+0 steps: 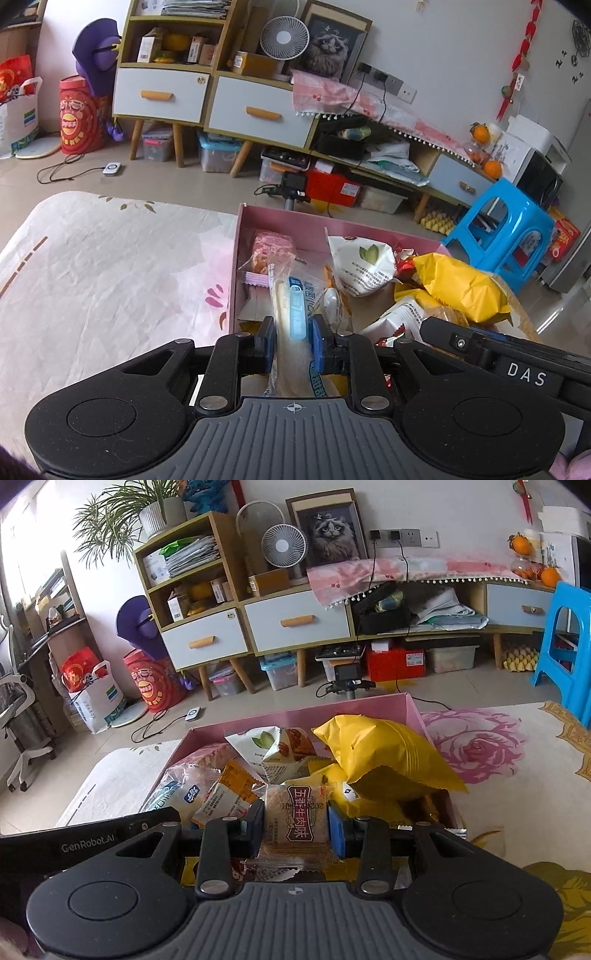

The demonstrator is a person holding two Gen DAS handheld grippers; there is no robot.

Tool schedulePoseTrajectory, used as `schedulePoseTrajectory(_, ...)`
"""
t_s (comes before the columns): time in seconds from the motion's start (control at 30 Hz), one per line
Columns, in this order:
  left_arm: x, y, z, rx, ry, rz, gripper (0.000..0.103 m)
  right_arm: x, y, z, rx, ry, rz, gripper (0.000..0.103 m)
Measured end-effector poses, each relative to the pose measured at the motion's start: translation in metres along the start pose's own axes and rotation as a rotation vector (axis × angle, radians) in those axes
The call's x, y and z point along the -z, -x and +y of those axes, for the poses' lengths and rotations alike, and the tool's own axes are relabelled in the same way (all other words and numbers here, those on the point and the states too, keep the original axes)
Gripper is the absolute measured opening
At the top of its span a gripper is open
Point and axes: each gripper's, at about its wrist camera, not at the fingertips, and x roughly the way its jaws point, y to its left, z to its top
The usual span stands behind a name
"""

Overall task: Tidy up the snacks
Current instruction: 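Lower both snacks into the pink box and open both grippers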

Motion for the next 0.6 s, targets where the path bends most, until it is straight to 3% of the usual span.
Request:
schedulePoseTrajectory(0.1,0.001,0.001,-0.001,-0.005,-0.004,-0.004,0.022,0.000,0.000,0.000,-0.005,0.000,-0.003,0.032)
schedulePoseTrajectory(0.2,0.001,0.002,-0.003,-0.004,-0.005,-0.003,0.026,0.000,0.004,0.002,-0.015,0.002,-0.014,0.049)
schedulePoseTrajectory(0.23,0.001,0.003,-0.004,-0.006,-0.008,-0.005,0.031,-0.001,0.005,0.002,-0.011,0.002,-0.020,0.055)
schedulePoseTrajectory(0.33,0.000,0.008,-0.008,-0.004,-0.023,-0.019,0.047,-0.003,0.008,0.002,-0.010,-0.004,-0.025,0.056)
schedulePoseTrajectory(0.6,0.000,0.034,-0.022,-0.011,-0.090,-0.054,0.076,-0.007,0.027,-0.004,0.012,0.015,-0.051,0.067)
